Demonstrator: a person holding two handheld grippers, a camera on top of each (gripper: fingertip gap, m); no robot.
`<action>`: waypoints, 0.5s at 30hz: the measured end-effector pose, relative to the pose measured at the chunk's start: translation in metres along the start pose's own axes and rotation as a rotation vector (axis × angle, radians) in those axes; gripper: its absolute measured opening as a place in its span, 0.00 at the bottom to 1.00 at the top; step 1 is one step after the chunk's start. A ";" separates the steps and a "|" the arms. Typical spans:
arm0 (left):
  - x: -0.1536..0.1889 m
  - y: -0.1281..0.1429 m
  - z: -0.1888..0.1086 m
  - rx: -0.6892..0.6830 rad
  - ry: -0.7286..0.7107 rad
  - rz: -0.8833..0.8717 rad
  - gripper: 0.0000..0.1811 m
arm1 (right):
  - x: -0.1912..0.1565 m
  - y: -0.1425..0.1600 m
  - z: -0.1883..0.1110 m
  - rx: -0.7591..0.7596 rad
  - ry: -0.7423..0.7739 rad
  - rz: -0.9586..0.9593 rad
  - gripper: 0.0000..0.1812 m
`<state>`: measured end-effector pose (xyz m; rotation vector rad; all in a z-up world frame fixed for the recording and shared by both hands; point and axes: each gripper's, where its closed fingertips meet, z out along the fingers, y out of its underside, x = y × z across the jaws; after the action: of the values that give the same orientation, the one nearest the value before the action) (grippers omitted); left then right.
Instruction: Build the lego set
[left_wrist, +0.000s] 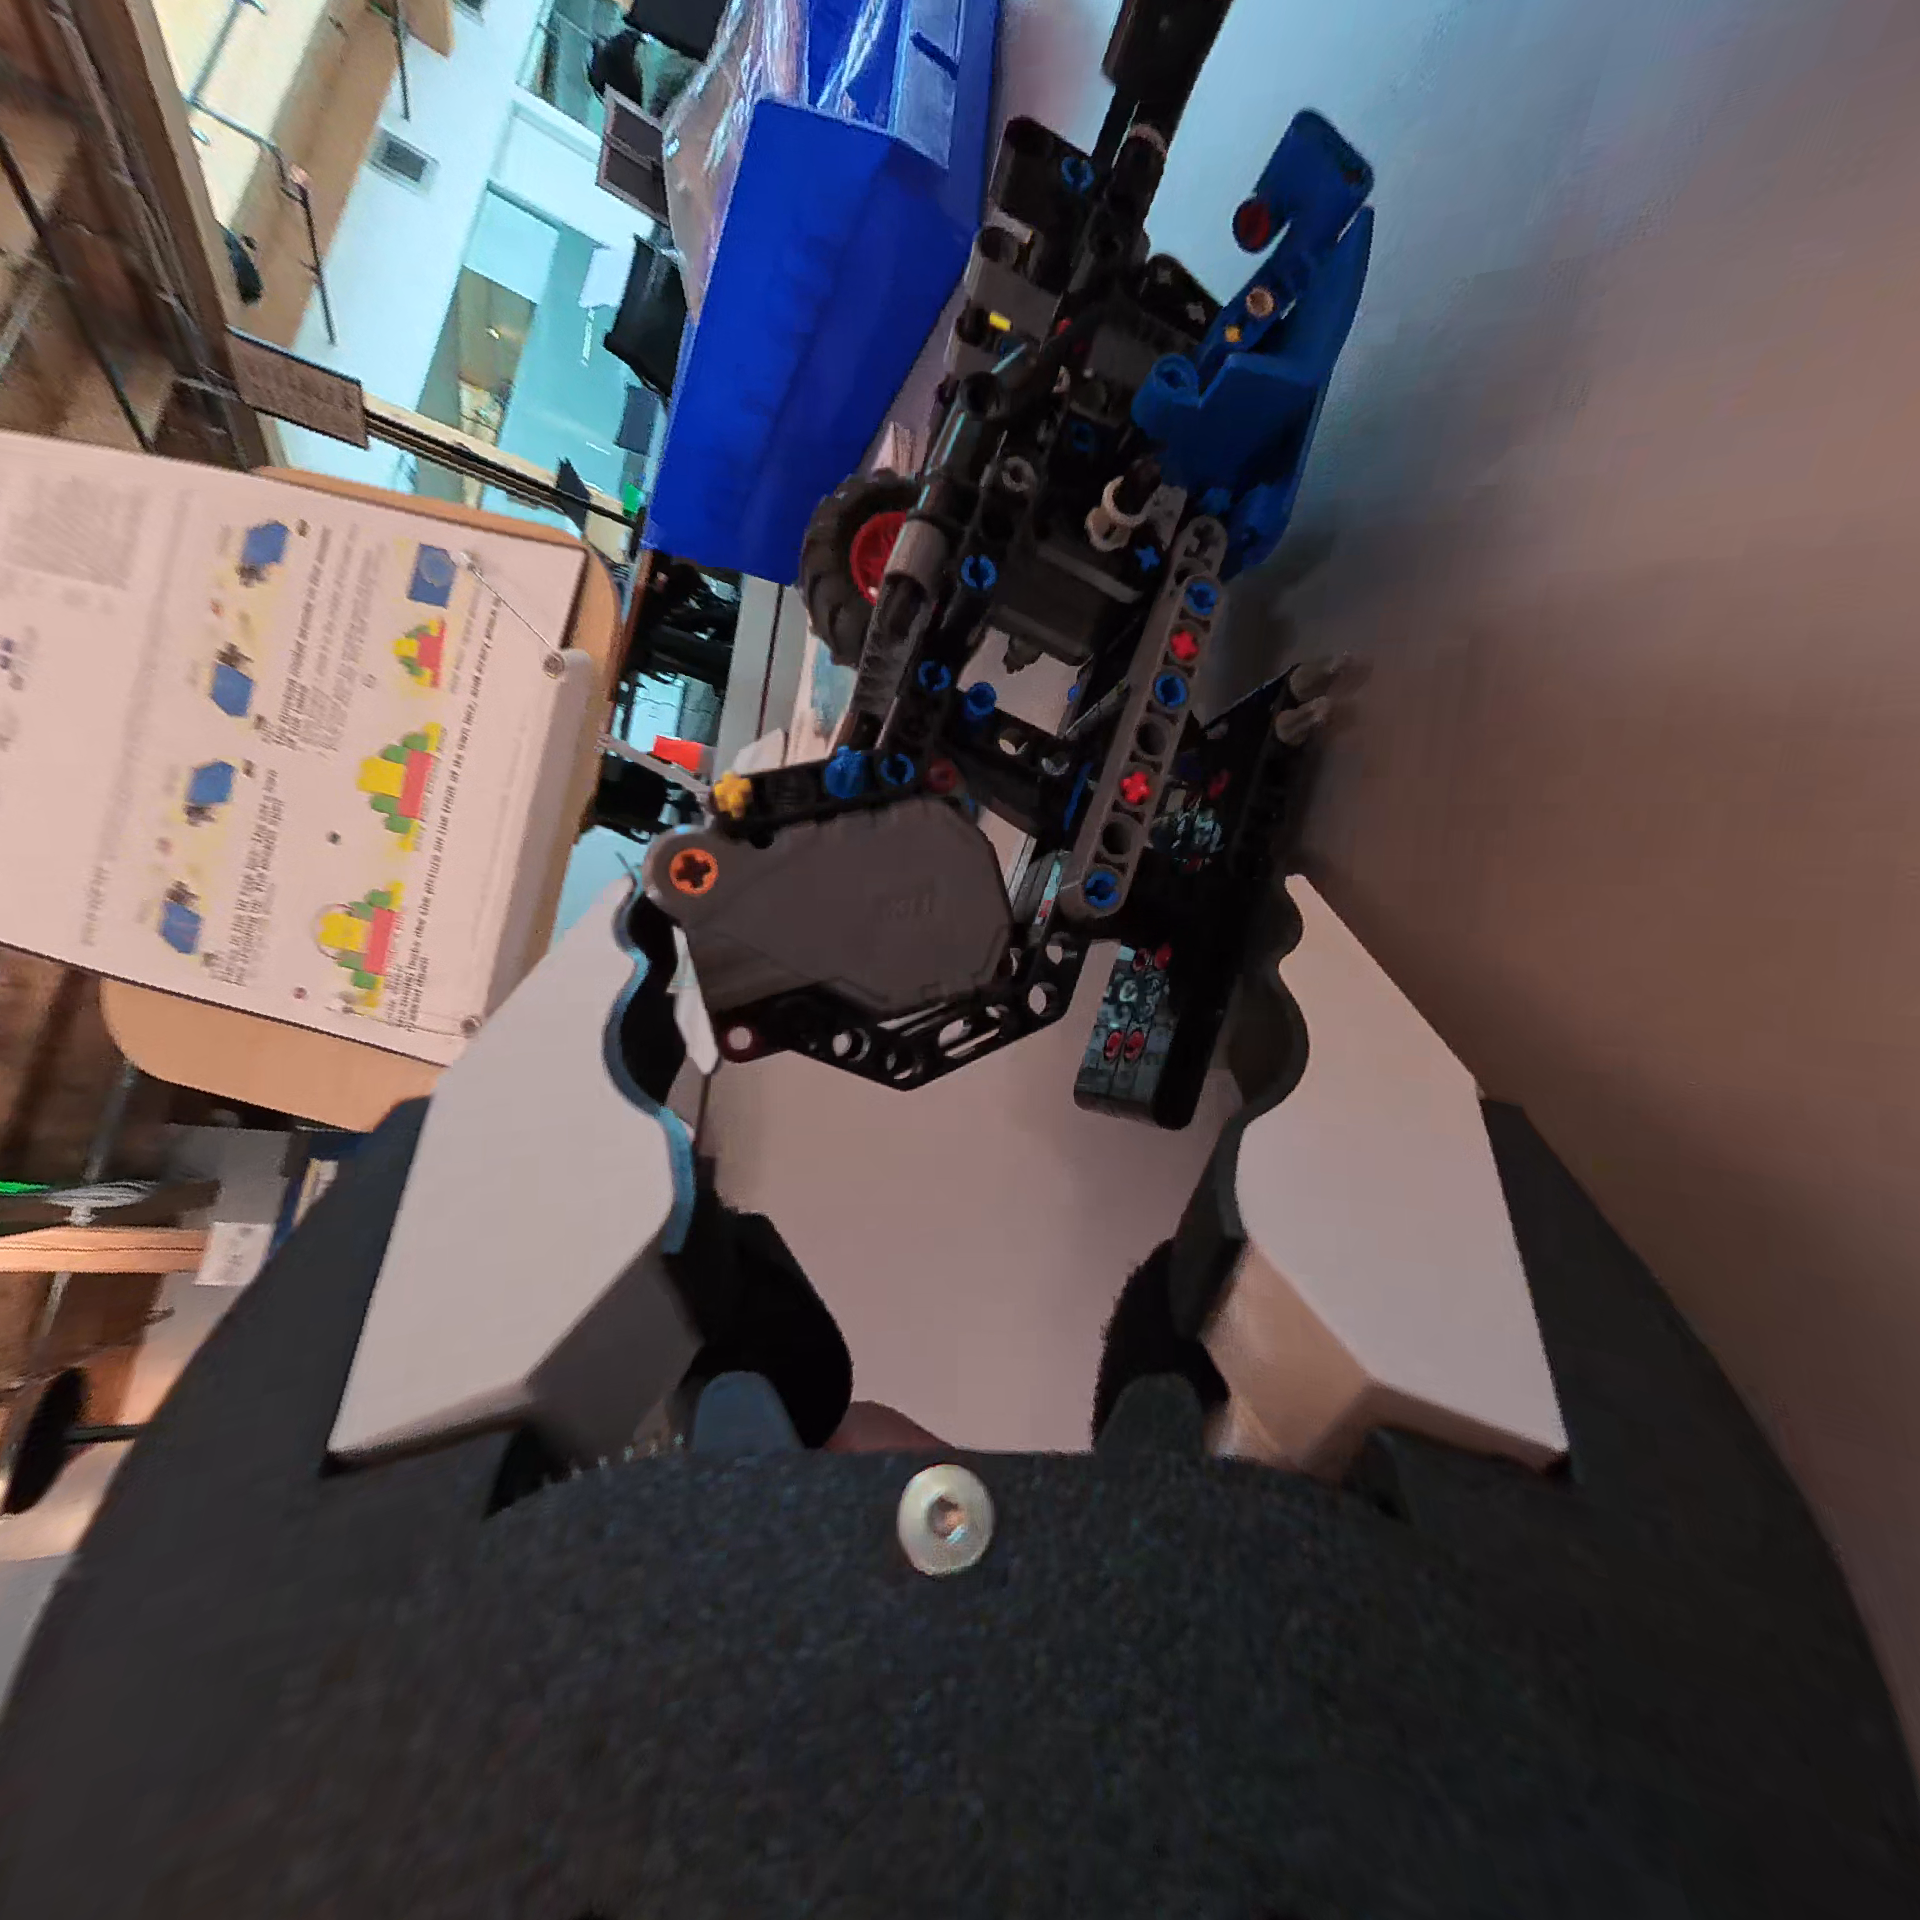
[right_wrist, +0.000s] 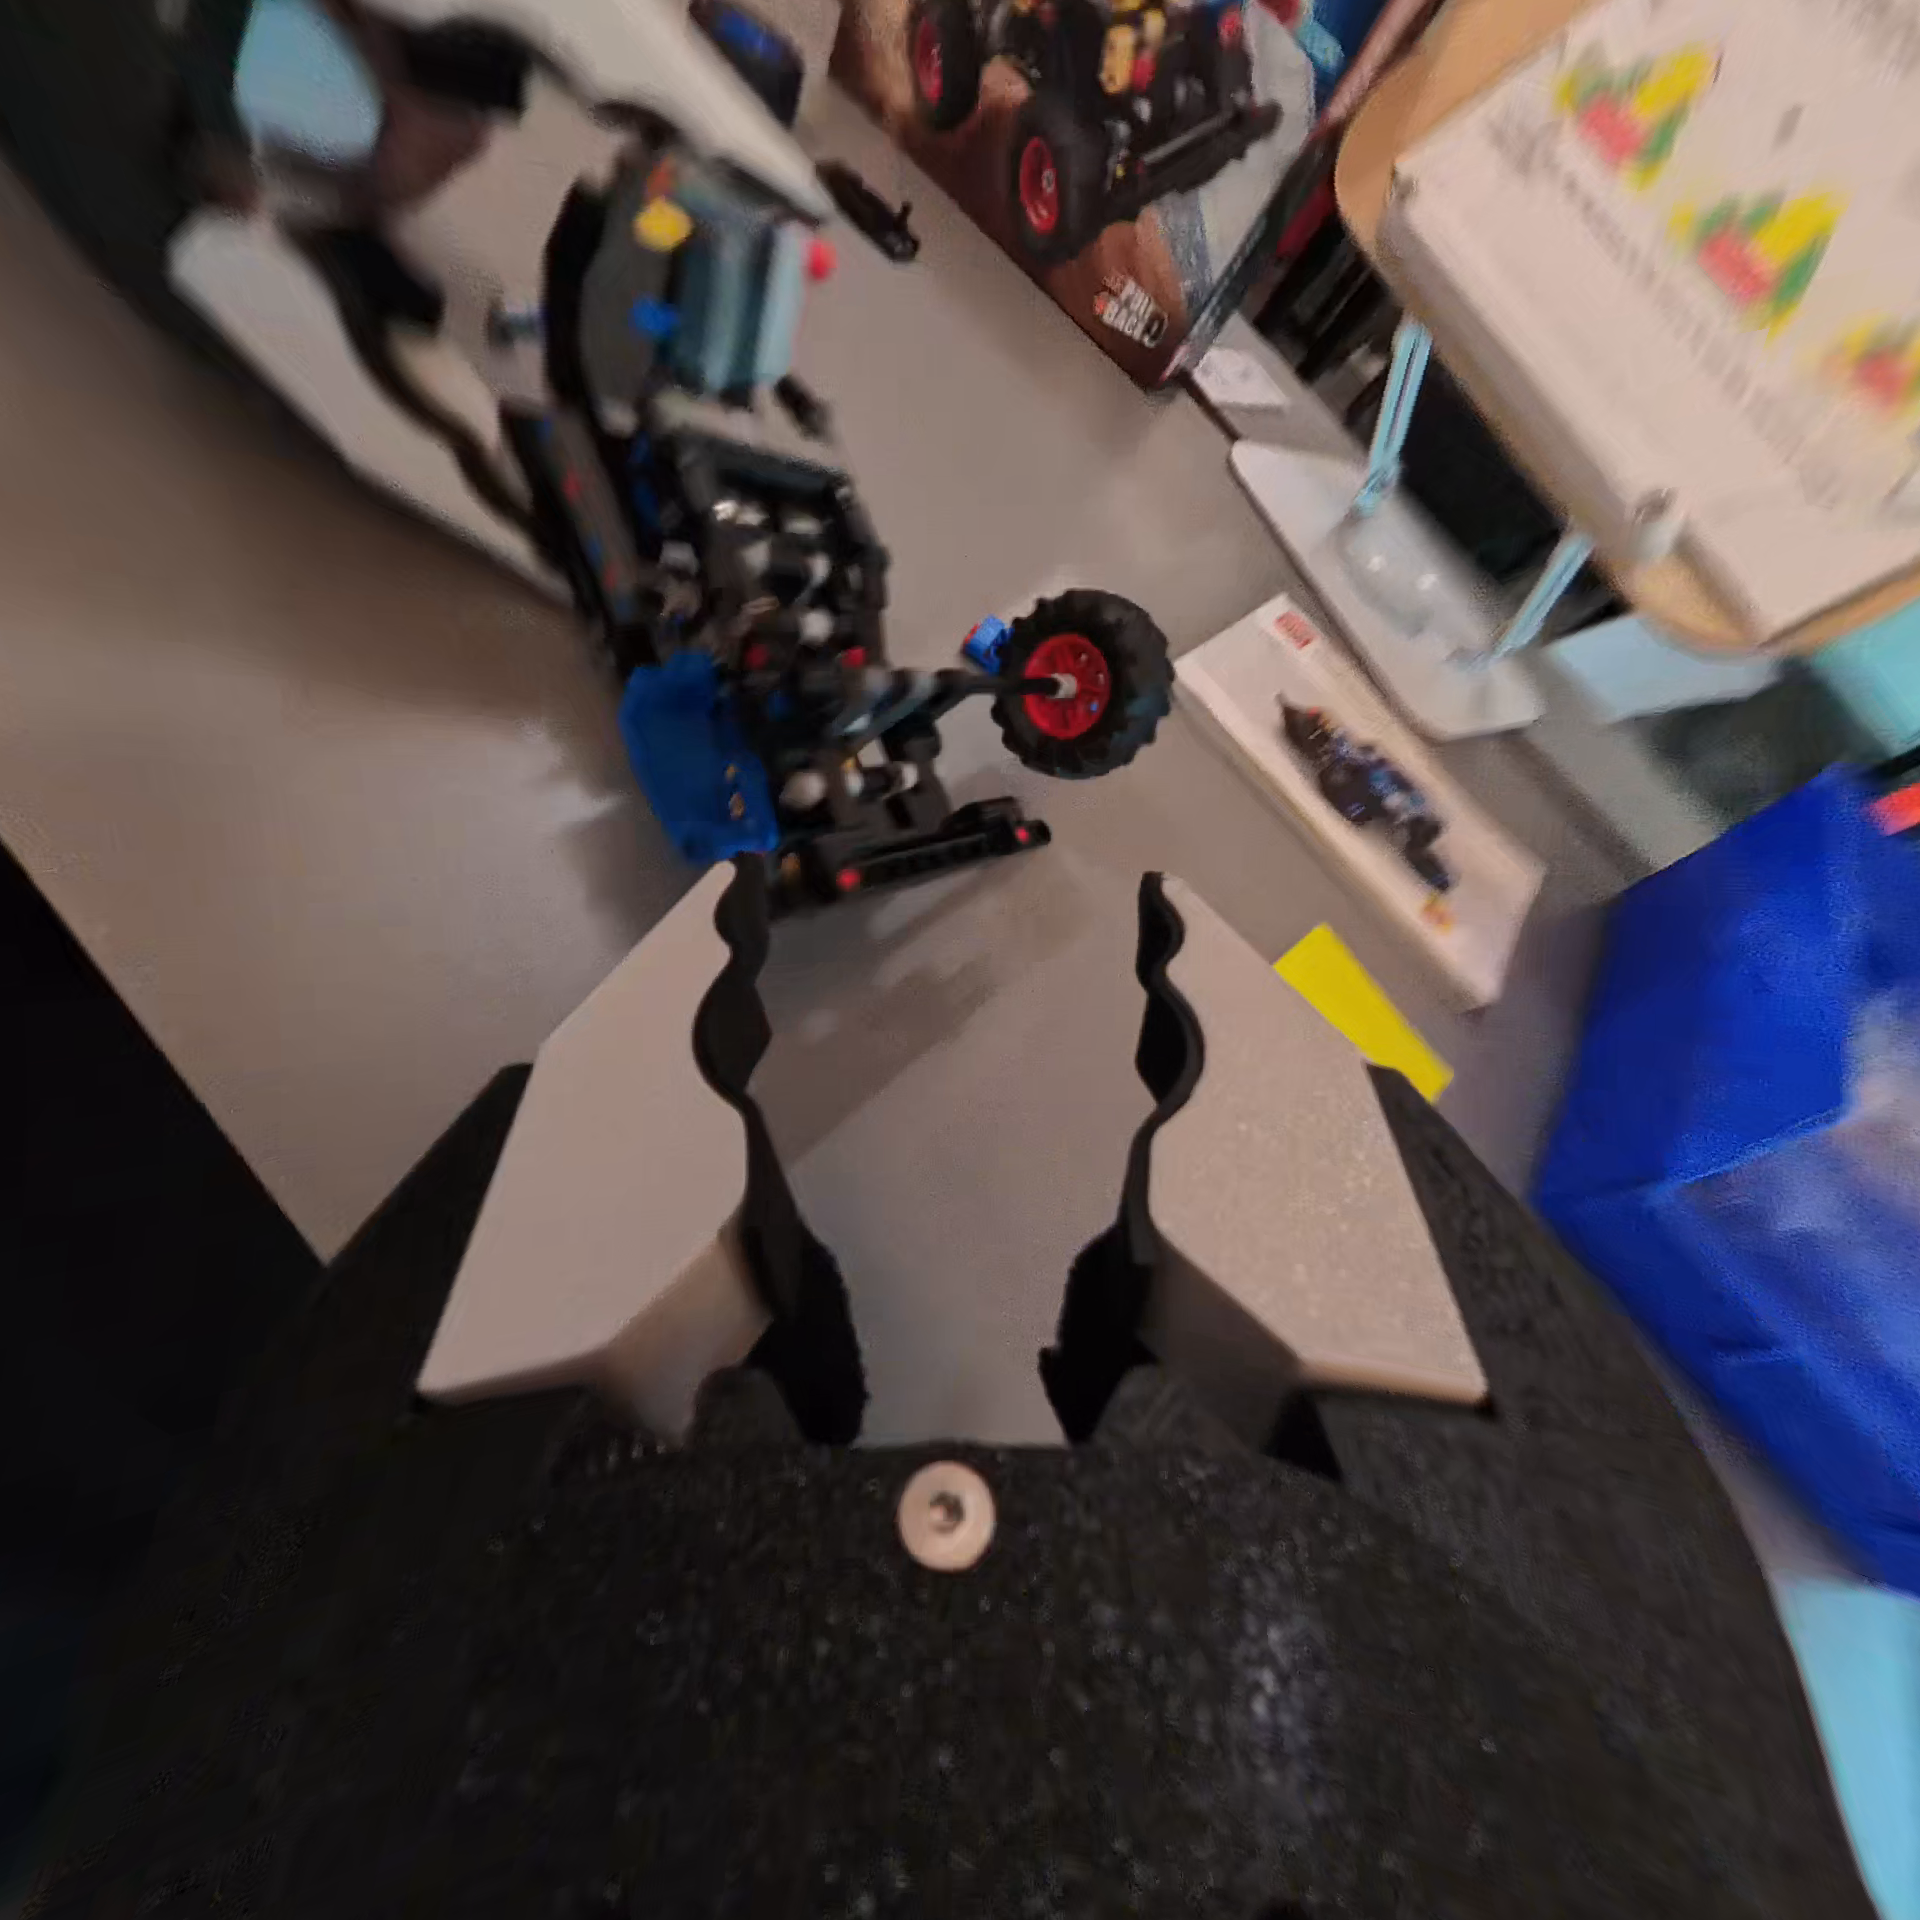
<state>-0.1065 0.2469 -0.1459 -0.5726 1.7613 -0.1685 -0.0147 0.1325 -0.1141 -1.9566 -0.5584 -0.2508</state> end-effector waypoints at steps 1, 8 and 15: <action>0.000 -0.001 -0.001 0.009 -0.017 0.026 0.59 | 0.012 -0.003 0.002 0.028 -0.053 0.135 0.39; 0.000 -0.005 -0.003 0.029 -0.078 0.112 0.59 | 0.051 -0.026 0.070 0.118 -0.495 0.312 0.38; -0.001 -0.003 -0.003 0.072 -0.072 0.097 0.59 | 0.023 -0.012 0.124 -0.090 -0.895 0.193 0.32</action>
<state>-0.1087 0.2443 -0.1433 -0.4347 1.7019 -0.1412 -0.0090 0.2540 -0.1497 -2.1362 -0.9173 0.7735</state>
